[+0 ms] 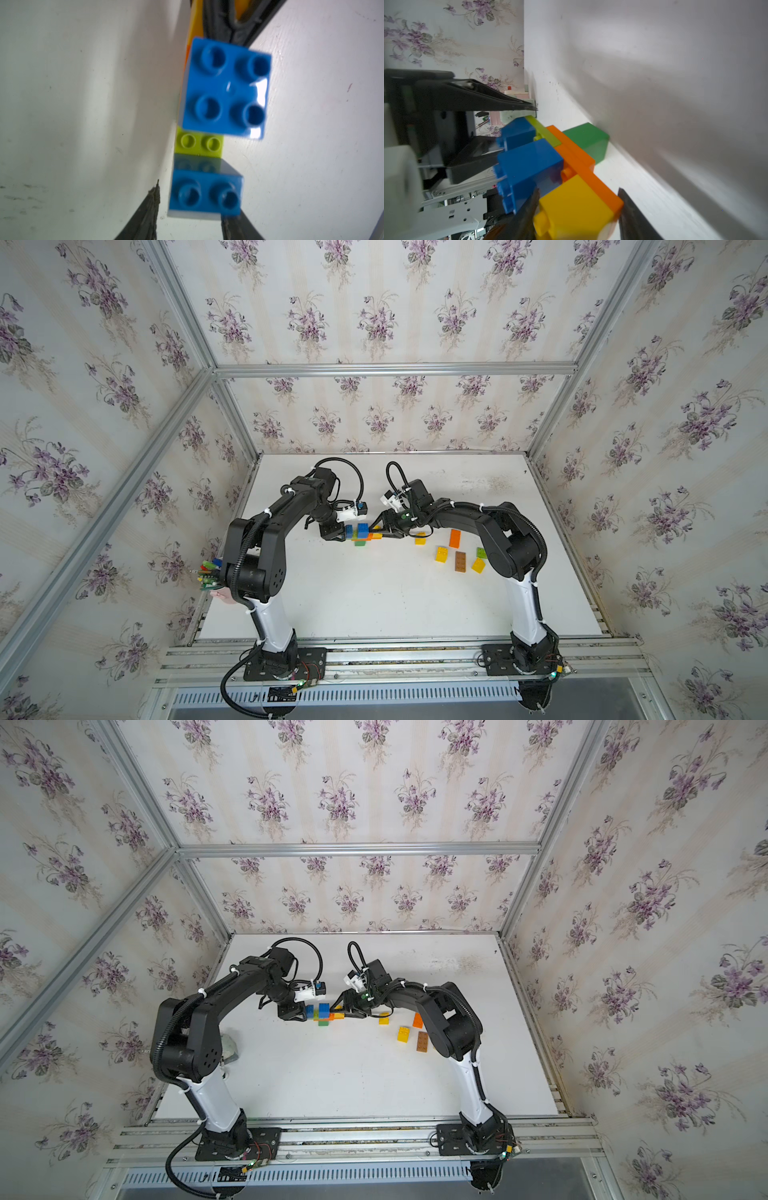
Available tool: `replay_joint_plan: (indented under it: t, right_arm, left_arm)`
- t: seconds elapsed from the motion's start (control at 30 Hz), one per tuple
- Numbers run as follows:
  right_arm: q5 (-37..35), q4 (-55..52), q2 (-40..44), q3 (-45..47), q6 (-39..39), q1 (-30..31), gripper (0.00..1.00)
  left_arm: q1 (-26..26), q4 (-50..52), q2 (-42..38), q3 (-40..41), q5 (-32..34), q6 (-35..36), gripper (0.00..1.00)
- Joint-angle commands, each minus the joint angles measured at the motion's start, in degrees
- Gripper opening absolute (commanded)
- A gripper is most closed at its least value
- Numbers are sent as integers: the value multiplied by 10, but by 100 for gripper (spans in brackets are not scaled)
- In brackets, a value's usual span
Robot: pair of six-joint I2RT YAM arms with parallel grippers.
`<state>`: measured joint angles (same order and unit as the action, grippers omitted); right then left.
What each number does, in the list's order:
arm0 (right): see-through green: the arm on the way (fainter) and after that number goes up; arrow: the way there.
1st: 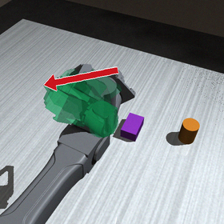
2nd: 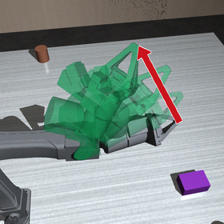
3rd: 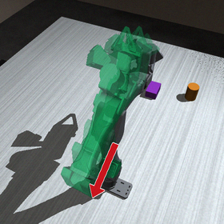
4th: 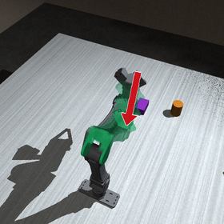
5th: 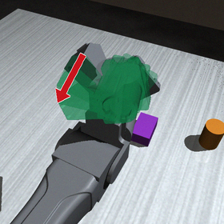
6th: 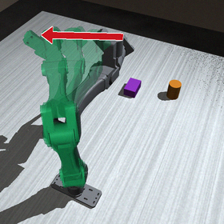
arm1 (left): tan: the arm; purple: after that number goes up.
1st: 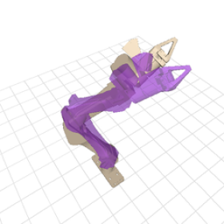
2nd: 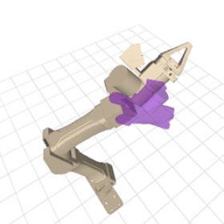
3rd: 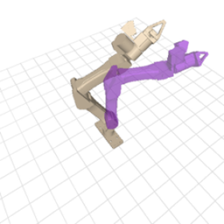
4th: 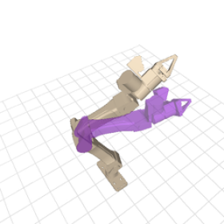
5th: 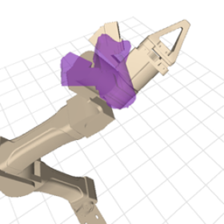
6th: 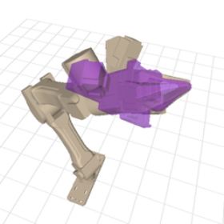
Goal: Assemble a fork with lego
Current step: Adjust the lego brick at the center of the board.
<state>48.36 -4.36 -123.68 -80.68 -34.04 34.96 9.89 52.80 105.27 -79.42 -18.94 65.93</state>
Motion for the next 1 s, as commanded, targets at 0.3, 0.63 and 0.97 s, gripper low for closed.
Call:
replay_joint_plan:
  t: [0.3,0.63,0.97]
  right_arm:
    - [-15,-20,18,-9,11,2,60]
    - [-46,-41,30,-4,43,-1,64]
    - [-75,-21,73,29,97,-4,68]
  left_arm:
    - [0,7,-6,1,3,-7,59]
    - [0,-6,-2,9,7,-17,61]
    - [-7,-19,-6,14,10,-32,65]
